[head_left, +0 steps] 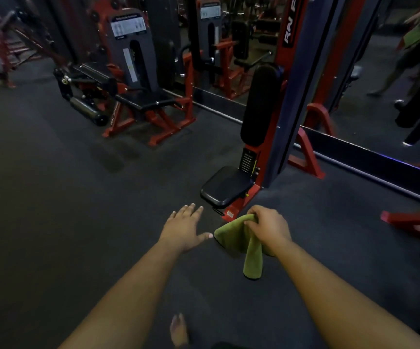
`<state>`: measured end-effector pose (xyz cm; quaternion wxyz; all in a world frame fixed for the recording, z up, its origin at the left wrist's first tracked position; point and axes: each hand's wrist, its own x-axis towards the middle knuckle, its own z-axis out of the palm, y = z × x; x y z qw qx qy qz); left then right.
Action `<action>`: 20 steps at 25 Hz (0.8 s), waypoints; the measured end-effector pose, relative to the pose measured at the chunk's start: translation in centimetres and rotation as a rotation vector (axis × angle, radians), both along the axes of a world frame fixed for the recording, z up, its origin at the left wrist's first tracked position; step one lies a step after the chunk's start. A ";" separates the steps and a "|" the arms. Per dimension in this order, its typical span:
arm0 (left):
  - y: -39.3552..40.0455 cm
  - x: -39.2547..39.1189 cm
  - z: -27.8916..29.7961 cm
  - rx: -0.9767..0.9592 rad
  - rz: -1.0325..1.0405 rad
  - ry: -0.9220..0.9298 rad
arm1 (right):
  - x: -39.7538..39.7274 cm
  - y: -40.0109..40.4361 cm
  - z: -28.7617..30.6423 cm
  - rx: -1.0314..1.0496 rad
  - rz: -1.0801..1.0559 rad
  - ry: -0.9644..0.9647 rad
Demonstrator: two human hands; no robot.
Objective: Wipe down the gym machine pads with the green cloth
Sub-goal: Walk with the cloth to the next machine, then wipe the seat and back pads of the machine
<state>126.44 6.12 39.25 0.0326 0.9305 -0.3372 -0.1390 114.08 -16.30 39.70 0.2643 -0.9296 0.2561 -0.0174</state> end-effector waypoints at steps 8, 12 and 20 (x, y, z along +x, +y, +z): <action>-6.3 20.7 -7.1 0.047 -0.163 0.125 | 16.1 -3.3 -6.9 0.194 -0.259 0.039; -10.6 28.8 -9.5 0.028 -0.312 0.186 | 21.9 -5.3 -8.5 0.285 -0.190 -0.036; -21.4 38.1 -14.0 -0.284 -0.111 0.824 | 29.8 -14.3 -8.7 0.758 -0.462 -0.378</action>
